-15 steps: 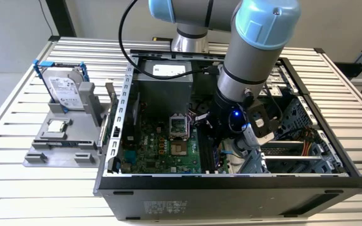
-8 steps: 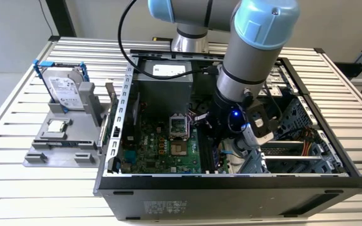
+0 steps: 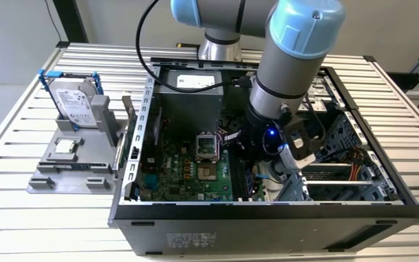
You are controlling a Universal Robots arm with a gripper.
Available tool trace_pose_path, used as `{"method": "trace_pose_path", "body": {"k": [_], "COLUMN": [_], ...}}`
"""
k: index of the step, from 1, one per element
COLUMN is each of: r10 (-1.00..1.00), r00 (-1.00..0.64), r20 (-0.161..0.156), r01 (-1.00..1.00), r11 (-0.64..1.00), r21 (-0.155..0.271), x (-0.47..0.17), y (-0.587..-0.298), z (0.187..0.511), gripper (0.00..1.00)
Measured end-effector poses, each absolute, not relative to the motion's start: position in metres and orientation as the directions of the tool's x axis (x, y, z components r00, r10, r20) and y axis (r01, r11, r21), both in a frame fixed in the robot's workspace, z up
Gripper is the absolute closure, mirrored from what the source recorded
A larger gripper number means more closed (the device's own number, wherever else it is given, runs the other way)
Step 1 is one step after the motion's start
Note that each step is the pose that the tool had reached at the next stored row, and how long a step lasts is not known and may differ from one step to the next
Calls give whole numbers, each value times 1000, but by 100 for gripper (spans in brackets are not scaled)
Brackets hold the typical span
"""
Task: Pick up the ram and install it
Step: 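Insert the ram into the slot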
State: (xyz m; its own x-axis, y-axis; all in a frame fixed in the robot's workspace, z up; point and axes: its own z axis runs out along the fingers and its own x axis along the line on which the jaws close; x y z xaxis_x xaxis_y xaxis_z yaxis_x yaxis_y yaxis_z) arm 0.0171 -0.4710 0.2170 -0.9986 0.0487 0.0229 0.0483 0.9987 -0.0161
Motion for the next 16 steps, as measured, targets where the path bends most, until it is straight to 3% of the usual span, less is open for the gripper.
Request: {"method": "trace_pose_path", "body": {"k": [16], "r10": [49], "r00": [-999], "r20": [23], "r01": [48], "r11": [999], "r21": [-16], "x": [17], "y": [-471], "z": [213], "gripper": [100]}}
